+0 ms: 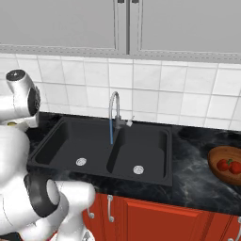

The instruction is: Pick the bell peppers from the sink and place them in one bowl. Place the pear in the other bowl. Then turn off the sink faucet.

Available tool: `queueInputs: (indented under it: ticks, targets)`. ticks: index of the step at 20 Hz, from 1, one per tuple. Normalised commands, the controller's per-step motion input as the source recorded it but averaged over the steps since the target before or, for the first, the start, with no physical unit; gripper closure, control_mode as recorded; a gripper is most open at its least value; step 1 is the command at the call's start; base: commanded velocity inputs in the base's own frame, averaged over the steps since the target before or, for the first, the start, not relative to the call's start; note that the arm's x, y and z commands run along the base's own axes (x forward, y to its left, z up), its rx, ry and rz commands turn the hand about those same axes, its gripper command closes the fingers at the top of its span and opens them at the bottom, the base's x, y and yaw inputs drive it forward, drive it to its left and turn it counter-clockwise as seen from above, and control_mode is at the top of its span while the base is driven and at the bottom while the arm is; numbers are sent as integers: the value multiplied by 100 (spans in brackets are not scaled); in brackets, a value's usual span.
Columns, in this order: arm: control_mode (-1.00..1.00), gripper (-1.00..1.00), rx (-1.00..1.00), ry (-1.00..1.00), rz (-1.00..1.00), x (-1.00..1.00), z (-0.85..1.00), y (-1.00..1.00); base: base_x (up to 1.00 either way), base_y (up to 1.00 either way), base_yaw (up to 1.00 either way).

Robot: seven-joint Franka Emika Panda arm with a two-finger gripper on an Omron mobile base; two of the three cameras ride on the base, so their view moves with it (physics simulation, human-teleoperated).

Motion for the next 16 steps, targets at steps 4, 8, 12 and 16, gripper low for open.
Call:
queueInputs:
  ticks: [4,8,12,16]
  targets:
    - [-100,-100,6,0,-10,-53,64,-93,0,0,0]
    - [-100,-100,7,0,-19,-48,57,-82,0,0,0]
    - [-100,-100,6,0,-22,-32,42,-77,0,0,0]
    - [-100,-100,10,0,-21,-21,18,-75,0,0,0]
